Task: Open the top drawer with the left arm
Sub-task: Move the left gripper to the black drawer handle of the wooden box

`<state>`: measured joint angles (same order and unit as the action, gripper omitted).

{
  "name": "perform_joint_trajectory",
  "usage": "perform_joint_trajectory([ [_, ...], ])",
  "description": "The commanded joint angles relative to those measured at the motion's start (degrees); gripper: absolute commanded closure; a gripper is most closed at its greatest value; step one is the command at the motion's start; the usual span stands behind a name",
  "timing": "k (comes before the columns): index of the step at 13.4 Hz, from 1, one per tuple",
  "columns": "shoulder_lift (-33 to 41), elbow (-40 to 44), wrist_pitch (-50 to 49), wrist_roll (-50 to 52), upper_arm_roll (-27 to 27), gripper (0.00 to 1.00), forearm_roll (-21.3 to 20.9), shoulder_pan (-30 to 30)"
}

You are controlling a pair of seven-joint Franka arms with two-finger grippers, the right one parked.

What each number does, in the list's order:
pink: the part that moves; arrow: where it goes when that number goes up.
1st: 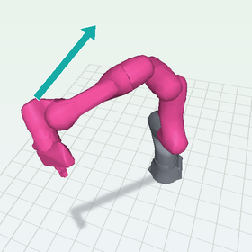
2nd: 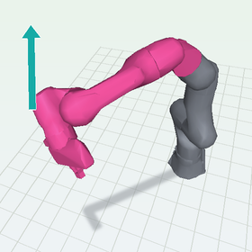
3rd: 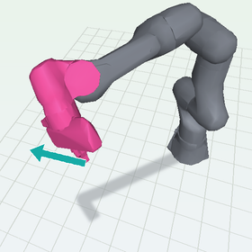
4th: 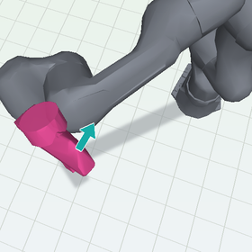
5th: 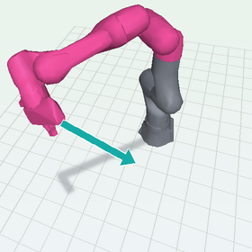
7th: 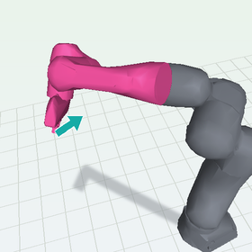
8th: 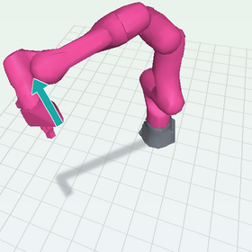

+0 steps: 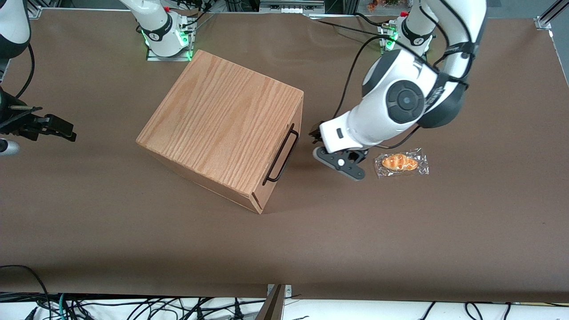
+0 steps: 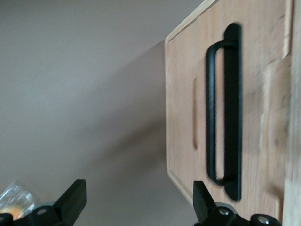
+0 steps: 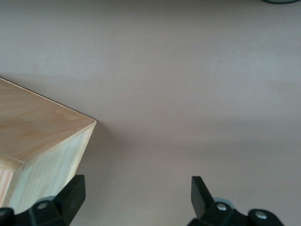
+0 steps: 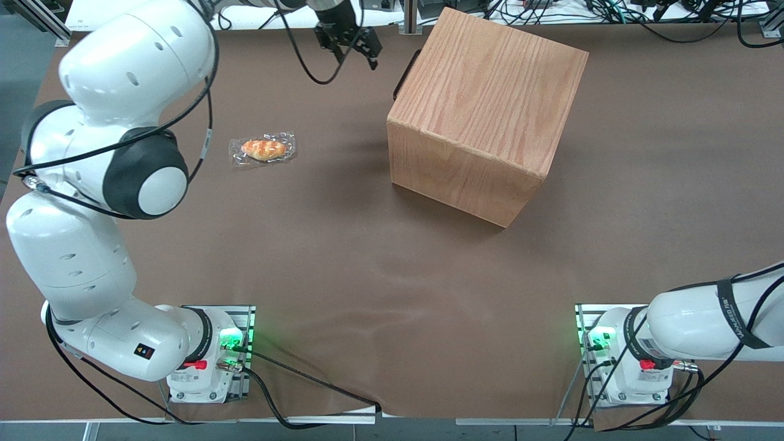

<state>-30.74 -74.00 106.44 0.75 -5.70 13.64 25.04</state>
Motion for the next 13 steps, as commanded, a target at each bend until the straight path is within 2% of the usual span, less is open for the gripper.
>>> perform_joint_trajectory([
  [1, -3.27, 2.63, 3.85, -0.31, 0.69, 0.0, 1.57, 2.55],
  [8, -5.56, 2.37, 10.89, -0.22, 0.69, 0.0, 1.83, 5.01],
  [13, -6.53, 2.46, 11.07, -0.4, 0.69, 0.0, 1.74, 5.28],
])
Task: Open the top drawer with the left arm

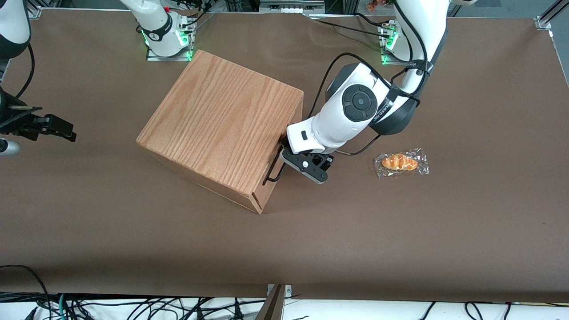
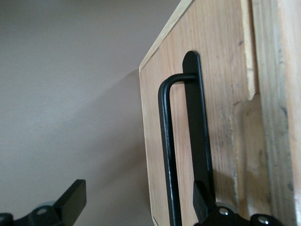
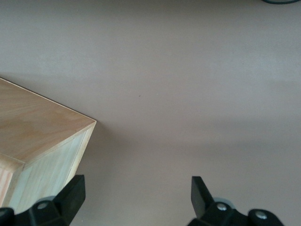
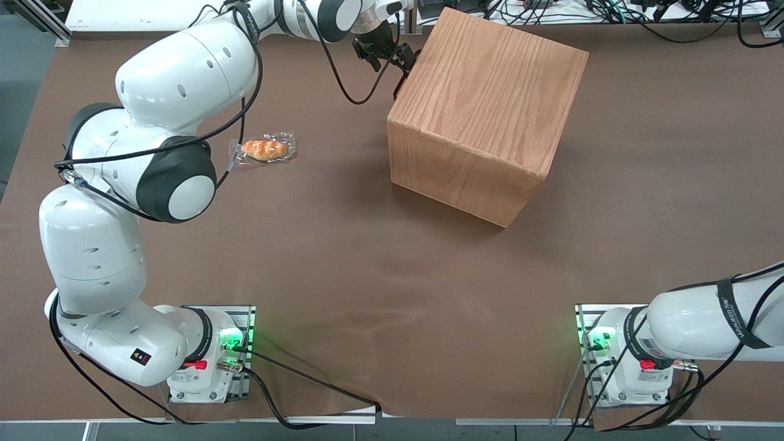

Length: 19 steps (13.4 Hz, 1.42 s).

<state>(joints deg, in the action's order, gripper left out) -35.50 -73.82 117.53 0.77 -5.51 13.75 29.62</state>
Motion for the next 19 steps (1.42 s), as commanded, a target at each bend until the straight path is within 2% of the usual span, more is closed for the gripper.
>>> perform_joint_trajectory([
  [1, -1.94, 2.27, -0.02, -0.51, 0.5, 0.0, 1.63, 0.71],
  [9, -3.08, 1.83, 3.24, -1.21, 0.85, 0.0, 0.92, -0.08],
  [13, -2.73, 1.83, 2.53, -1.04, 0.94, 0.0, -0.65, -2.8],
  [19, -2.64, 1.66, 1.74, -1.3, 1.03, 0.0, -0.75, -7.9],
])
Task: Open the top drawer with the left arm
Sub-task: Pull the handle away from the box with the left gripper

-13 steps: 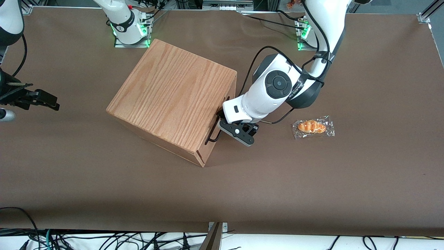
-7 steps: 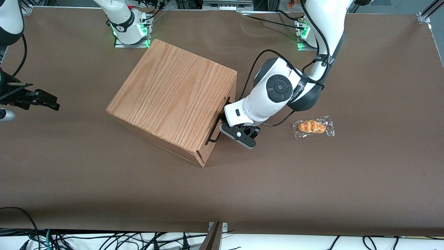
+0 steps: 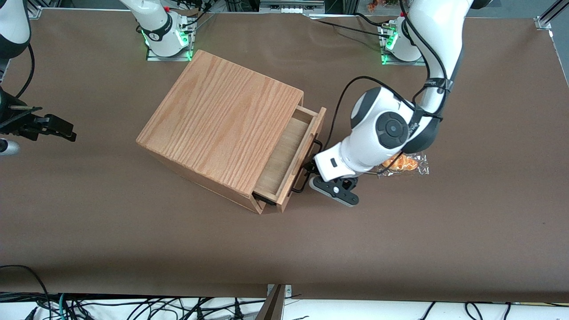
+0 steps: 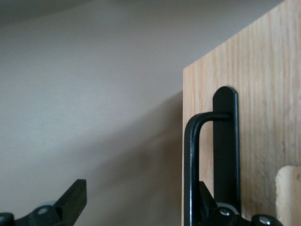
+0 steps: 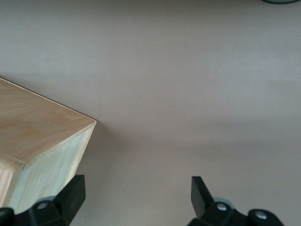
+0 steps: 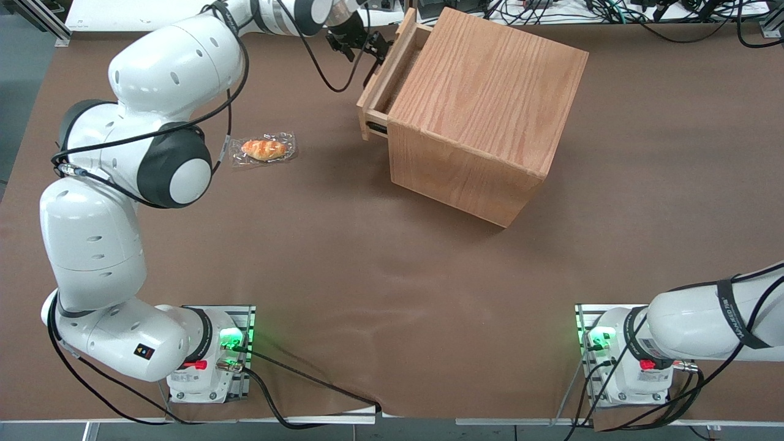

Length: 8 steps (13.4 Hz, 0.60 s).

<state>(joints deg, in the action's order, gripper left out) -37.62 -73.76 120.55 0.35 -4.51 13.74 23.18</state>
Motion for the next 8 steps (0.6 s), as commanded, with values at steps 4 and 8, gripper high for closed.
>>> perform_joint_trajectory([
  [4, -0.52, 1.6, -2.33, -0.96, 0.02, 0.0, -0.82, -3.22],
  [8, -0.35, 1.6, -2.86, -0.96, 0.11, 0.0, -0.82, -4.45],
])
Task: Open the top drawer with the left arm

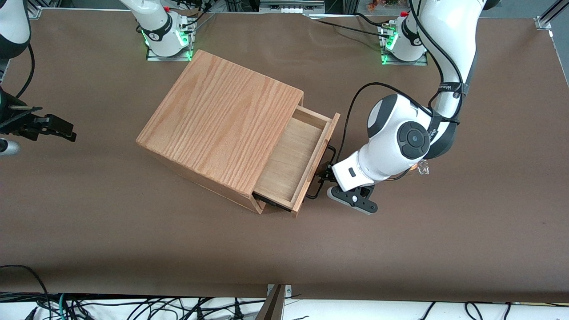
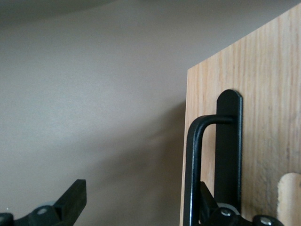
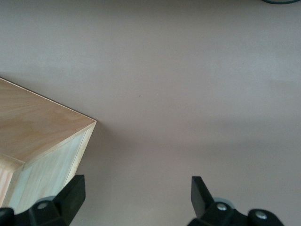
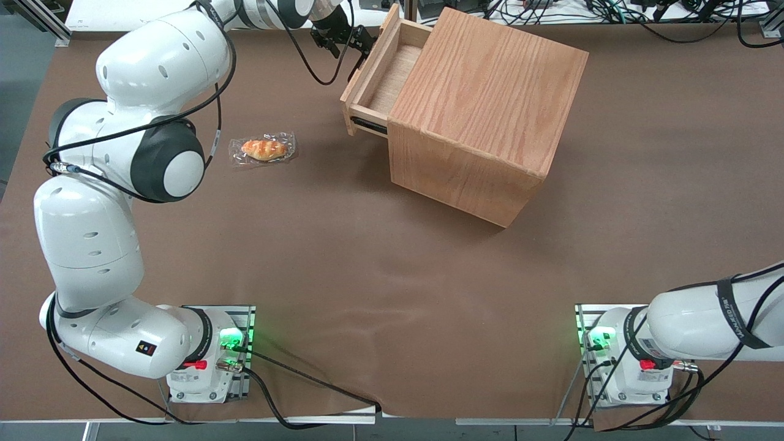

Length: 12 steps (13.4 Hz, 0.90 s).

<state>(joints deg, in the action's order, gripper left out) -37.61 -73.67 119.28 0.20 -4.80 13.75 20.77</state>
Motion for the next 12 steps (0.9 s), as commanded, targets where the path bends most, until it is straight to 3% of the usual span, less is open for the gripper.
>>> perform_joint_trajectory([
  [1, -0.18, 1.52, -2.29, -0.9, 0.4, 0.0, -0.83, -2.14],
  [12, 0.88, 1.78, -6.51, -1.26, 0.4, 0.0, -0.83, -3.98],
])
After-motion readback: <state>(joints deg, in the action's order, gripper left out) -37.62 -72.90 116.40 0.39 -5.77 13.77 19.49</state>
